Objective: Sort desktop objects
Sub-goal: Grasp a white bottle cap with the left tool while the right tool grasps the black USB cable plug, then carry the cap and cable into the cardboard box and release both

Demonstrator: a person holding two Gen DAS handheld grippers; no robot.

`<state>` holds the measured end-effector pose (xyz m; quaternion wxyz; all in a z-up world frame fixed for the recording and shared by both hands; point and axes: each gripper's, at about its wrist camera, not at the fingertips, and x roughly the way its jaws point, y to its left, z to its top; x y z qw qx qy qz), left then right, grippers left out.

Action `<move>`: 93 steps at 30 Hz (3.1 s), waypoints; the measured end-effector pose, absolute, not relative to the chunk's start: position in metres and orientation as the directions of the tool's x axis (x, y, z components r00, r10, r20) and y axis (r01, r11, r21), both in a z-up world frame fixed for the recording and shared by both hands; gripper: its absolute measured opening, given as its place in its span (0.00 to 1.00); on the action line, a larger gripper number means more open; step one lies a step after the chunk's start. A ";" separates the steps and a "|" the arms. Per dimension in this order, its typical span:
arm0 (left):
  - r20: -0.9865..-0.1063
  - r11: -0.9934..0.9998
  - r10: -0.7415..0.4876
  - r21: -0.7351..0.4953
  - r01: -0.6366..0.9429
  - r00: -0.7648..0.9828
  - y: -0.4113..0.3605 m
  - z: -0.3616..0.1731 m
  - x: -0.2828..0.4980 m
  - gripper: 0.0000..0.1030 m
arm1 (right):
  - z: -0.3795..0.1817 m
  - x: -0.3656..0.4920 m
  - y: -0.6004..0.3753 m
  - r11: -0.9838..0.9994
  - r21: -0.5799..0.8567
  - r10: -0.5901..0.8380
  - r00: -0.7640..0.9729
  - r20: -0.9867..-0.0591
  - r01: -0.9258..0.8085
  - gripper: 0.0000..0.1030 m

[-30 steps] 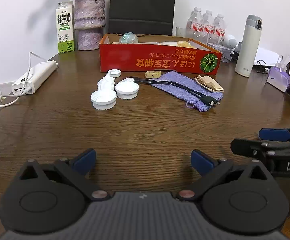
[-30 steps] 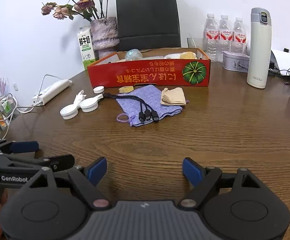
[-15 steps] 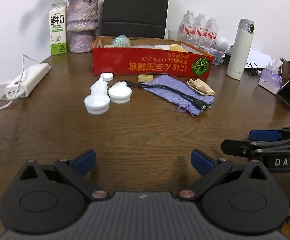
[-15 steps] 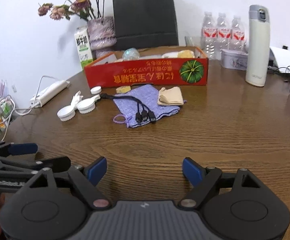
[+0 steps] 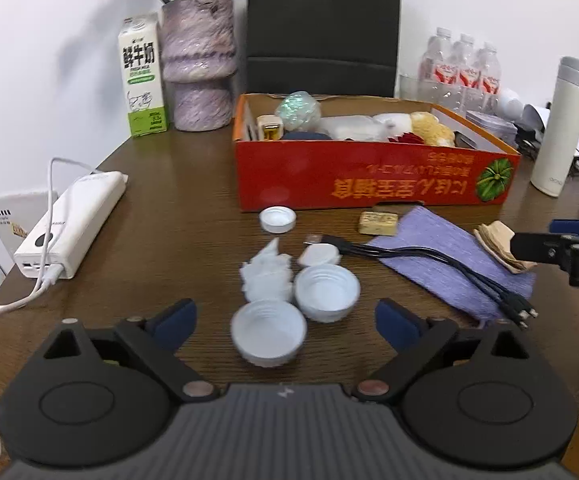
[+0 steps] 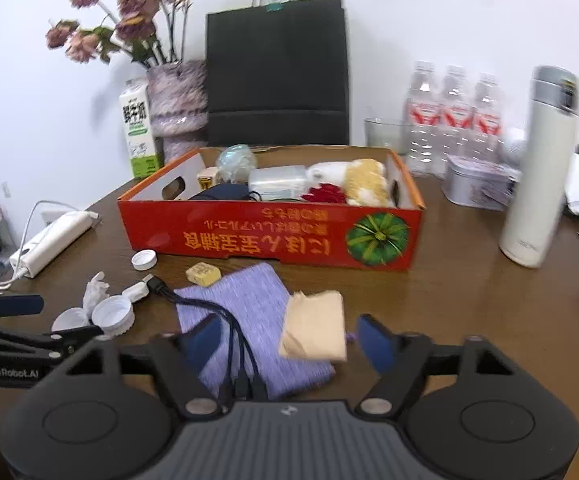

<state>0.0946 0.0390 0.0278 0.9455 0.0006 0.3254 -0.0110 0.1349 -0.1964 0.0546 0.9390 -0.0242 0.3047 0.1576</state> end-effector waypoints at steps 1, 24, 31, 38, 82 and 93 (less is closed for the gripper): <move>-0.614 1.000 -0.024 -0.020 0.015 0.789 0.044 0.026 0.094 0.94 | 0.054 0.139 -0.193 0.943 0.056 0.298 0.757 -0.582 -0.328 0.58; -0.561 0.983 -0.185 -0.124 0.139 0.807 0.030 0.048 0.043 0.39 | 0.070 0.146 -0.126 0.797 -0.031 0.473 0.656 -0.589 -0.603 0.04; -0.579 0.963 -0.270 -0.143 0.230 0.769 0.003 0.044 0.017 0.39 | 0.083 0.077 -0.168 0.862 0.045 0.436 0.692 -0.576 -0.505 0.04; -0.625 0.939 -0.324 -0.118 0.324 0.710 -0.024 0.029 -0.025 0.40 | 0.047 0.026 -0.213 0.910 0.035 0.334 0.682 -0.650 -0.412 0.04; -0.562 0.970 -0.241 -0.101 0.223 0.791 0.029 0.149 0.259 0.39 | 0.214 0.263 -0.156 0.923 -0.042 0.346 0.874 -0.341 -0.382 0.05; -0.685 0.990 -0.059 0.054 0.132 0.726 0.041 0.062 0.355 0.56 | 0.075 0.420 -0.116 0.939 -0.027 0.239 0.704 -0.669 -0.343 0.07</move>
